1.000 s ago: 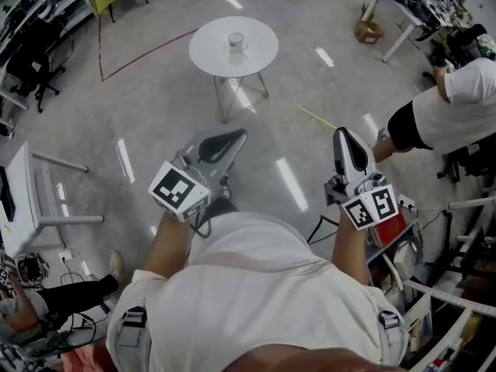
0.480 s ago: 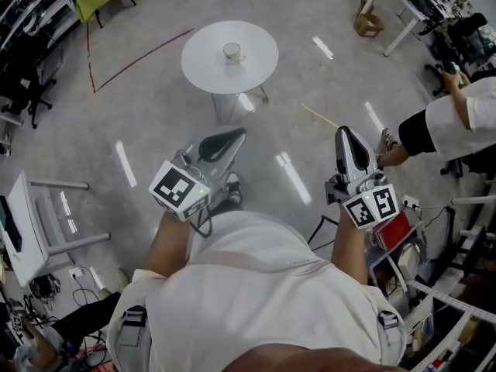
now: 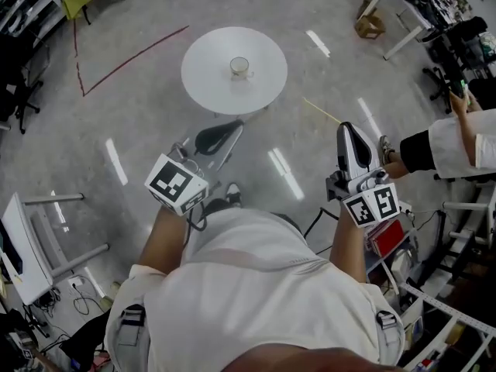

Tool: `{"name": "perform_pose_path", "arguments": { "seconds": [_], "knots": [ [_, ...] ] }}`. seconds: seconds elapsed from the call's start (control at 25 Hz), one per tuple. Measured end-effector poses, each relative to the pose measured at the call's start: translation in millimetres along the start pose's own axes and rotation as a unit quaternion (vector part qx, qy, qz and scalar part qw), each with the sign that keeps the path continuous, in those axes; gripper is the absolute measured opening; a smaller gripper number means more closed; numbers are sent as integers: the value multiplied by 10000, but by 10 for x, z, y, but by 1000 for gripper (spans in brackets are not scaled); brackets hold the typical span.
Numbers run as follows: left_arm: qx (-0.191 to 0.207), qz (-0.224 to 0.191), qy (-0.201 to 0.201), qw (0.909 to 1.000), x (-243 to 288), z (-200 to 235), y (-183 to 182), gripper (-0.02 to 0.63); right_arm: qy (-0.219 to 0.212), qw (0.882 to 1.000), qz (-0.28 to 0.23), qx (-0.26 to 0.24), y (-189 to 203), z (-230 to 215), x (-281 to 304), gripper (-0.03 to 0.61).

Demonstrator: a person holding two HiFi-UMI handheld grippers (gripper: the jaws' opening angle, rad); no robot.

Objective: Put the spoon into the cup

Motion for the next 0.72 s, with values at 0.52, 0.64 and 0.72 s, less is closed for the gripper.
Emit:
{"name": "perform_pose_path", "arguments": {
  "seconds": [0.52,0.64,0.72],
  "knots": [
    [-96,106,-461,9988,265,953,172,3,-445,9986,283,26,91,-468,1233,12],
    [-86,245,-674,9974,577,1081,199,3,-617,9973,369,171,119,-884,1484,12],
    [-74,318,-862,9957,796,1189,190,3,-763,9959,419,263,117,-1171,1688,12]
  ]
}}
Point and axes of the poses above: the fingertips, and each gripper's own axes: x forward along the fingers, z to its left, y out of its underside, the point moved 10 cm from there along -x, backward along the fingers, and after that the axes turned 9 degrees about x, right-handed, at the moved point
